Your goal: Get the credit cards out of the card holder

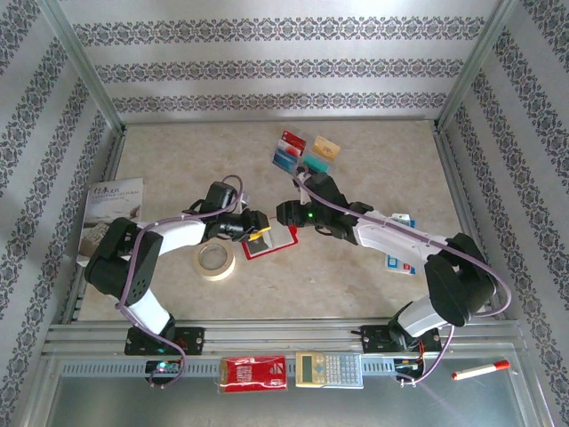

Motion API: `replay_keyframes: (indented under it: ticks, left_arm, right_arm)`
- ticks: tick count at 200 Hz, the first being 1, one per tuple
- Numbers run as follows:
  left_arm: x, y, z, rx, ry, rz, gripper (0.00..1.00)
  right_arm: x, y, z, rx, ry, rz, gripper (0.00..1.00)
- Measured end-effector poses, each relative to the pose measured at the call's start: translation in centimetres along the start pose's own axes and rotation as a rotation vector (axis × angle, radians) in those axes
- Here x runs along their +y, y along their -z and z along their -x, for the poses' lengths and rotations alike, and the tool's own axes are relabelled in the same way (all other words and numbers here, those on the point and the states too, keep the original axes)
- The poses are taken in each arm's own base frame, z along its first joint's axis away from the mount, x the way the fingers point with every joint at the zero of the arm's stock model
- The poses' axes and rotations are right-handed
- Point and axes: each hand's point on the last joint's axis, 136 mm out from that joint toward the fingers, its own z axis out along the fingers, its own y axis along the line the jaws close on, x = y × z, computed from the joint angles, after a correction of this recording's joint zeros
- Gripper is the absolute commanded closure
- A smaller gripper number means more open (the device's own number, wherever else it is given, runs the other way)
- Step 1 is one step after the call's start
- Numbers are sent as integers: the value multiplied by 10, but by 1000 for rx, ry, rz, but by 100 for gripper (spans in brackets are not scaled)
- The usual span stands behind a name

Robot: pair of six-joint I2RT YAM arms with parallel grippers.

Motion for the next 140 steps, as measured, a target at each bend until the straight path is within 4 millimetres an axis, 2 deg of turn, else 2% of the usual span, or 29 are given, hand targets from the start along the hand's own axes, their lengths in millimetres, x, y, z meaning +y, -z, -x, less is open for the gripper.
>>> replay_keyframes:
  ticks: [30, 72, 109, 140]
  left_arm:
    - [-15, -18, 5, 12, -22, -22, 59]
    - [-7, -31, 13, 10, -5, 12, 56]
    - [-2, -26, 11, 9, -19, 59, 51]
    - [-18, 0, 13, -31, -72, 66, 49]
  right_arm:
    - [-7, 1, -1, -14, -13, -17, 48]
    - [-12, 0, -6, -9, -22, -29, 48]
    - [-12, 0, -7, -7, -22, -31, 48]
    - [-12, 0, -7, -5, -22, -31, 49]
